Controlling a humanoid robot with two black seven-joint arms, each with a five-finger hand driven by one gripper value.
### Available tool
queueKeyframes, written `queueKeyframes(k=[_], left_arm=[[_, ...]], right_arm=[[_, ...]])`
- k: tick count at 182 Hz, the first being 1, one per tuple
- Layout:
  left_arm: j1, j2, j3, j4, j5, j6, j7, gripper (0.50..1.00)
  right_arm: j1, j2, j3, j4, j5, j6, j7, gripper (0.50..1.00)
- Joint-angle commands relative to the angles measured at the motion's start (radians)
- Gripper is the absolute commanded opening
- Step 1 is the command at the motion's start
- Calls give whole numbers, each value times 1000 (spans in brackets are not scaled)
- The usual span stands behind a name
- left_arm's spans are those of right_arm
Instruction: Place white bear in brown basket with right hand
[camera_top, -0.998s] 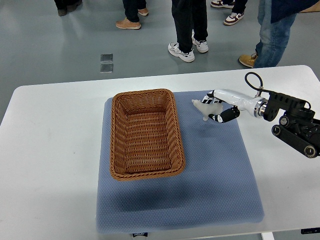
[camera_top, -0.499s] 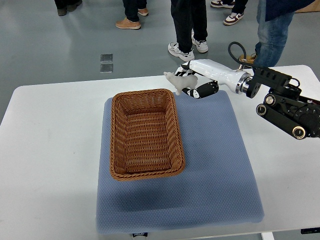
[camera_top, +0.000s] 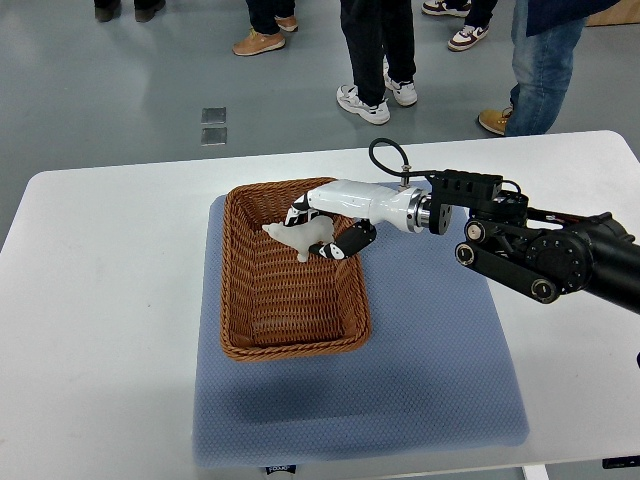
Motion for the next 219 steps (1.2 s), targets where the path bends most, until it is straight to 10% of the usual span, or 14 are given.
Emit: queueKeyframes(k=[1,12,27,57,219], left_arm=[[0,0,0,0,0,0,-1,1000],[1,0,0,0,0,0,1,1000],[0,0,0,0,0,0,1,1000],[0,0,0,0,0,0,1,1000],[1,0,0,0,1,0,1,1000]], right_arm=[[-2,1,-7,0,0,35,11,500],[-2,1,-7,0,0,48,20,500],[-2,1,-4,-2,3,38,17,793],[2,-7,13,-3,15,35,14,887],[-242,-56,481,-64,506,-33,-24,893]])
